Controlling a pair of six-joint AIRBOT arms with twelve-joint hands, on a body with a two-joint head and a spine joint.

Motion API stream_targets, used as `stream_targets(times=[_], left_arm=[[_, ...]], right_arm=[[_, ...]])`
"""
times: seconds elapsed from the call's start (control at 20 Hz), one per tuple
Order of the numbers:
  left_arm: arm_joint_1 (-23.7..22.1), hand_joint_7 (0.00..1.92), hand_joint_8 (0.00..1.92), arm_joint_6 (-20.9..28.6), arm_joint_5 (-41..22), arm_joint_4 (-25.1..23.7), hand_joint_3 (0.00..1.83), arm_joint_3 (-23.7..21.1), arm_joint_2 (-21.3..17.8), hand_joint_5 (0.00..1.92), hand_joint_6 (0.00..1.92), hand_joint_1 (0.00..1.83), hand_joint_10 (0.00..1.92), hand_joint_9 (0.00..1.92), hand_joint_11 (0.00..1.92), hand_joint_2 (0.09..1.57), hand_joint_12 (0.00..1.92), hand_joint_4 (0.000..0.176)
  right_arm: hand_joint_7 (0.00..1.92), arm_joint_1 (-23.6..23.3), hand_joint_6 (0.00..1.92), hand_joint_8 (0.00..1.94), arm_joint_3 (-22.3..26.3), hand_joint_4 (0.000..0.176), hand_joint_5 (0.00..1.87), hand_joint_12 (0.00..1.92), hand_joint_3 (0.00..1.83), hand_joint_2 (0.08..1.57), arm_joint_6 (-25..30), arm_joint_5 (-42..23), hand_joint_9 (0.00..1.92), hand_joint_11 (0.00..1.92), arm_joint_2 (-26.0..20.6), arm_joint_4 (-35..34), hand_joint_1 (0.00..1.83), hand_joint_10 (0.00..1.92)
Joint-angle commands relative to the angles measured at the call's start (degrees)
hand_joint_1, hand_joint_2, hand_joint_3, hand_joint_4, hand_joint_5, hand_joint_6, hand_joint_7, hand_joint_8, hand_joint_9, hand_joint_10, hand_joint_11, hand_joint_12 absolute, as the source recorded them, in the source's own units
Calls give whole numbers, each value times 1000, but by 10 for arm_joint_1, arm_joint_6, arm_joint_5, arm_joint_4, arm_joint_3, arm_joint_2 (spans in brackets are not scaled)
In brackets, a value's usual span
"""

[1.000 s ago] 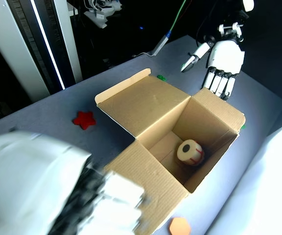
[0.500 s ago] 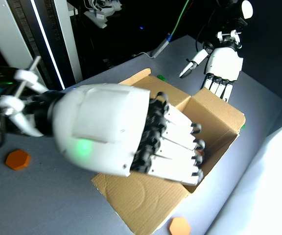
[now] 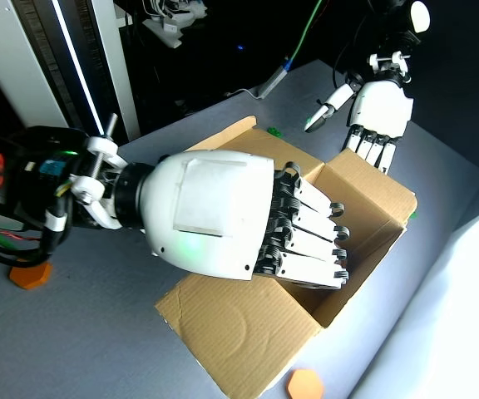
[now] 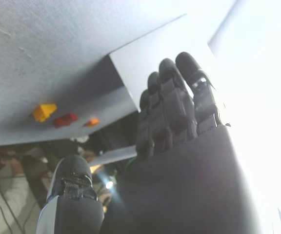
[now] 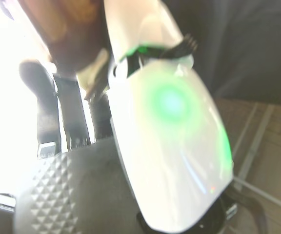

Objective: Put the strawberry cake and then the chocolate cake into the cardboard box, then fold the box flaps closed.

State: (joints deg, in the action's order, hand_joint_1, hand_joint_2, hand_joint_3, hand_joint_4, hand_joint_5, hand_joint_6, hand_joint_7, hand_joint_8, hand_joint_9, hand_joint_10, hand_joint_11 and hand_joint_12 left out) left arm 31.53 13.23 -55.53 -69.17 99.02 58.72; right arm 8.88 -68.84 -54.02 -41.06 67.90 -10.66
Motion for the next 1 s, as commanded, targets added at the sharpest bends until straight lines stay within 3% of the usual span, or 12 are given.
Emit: stream_targets(times=[0.0,0.05,0.1,0.15,0.25,0.3,0.35,0.4,0.45,0.6,0.95], left_arm=[[-7,331,2,0,-26,44,0,4,-4,215,2,0,6,351,0,1160,979,0],[-7,328,1,0,-26,44,0,4,-4,212,0,0,5,349,0,1160,980,0],[-8,323,0,0,-26,44,0,4,-4,206,0,0,4,348,0,1162,966,0],[-8,315,0,0,-26,44,0,4,-4,202,0,0,0,339,0,1159,963,0],[-10,334,6,0,-25,44,0,5,-4,226,8,0,7,358,0,1158,995,0],[-11,326,2,0,-25,44,0,5,-4,220,4,0,3,353,0,1159,987,0],[-12,326,2,0,-24,44,0,5,-4,220,4,0,3,353,0,1159,987,0],[-12,329,2,0,-23,44,1,6,-3,222,4,0,3,354,0,1161,989,0],[-13,331,3,0,-22,44,2,7,-2,223,4,0,3,354,0,1164,989,0],[-23,336,2,0,-18,48,0,14,-2,219,0,0,4,361,0,1159,993,0],[-89,328,1,26,-27,39,1,44,-2,217,2,0,1,350,0,1161,980,0]], right_arm=[[955,-3,1008,1181,-3,0,878,1845,4,1153,4,-88,715,395,-4,6,1245,1330],[907,-2,1131,1248,-3,0,801,1861,7,1182,4,-91,671,365,-2,5,1203,1273],[723,-1,747,784,-3,0,589,1802,0,1162,4,-92,578,266,2,5,1092,1143],[673,0,440,395,-3,0,516,1679,0,1118,4,-92,555,216,3,5,1013,943],[625,4,123,61,-4,0,451,1540,0,1075,3,-92,534,143,7,4,964,643],[581,5,50,15,-4,0,416,1474,0,1070,3,-92,525,90,8,2,945,463],[581,6,50,15,-4,0,416,1474,0,1070,3,-92,525,90,8,0,945,463],[490,7,2,0,-4,0,336,1400,0,1068,3,-92,507,21,8,-1,917,208],[446,6,1,0,-4,0,284,1322,0,1057,3,-91,461,3,8,-2,900,149],[330,-1,0,0,-3,0,166,1079,0,1050,3,-77,367,0,3,-3,810,53],[307,-8,4,0,47,0,185,1064,0,1021,-48,-74,332,0,-59,-34,648,11]])
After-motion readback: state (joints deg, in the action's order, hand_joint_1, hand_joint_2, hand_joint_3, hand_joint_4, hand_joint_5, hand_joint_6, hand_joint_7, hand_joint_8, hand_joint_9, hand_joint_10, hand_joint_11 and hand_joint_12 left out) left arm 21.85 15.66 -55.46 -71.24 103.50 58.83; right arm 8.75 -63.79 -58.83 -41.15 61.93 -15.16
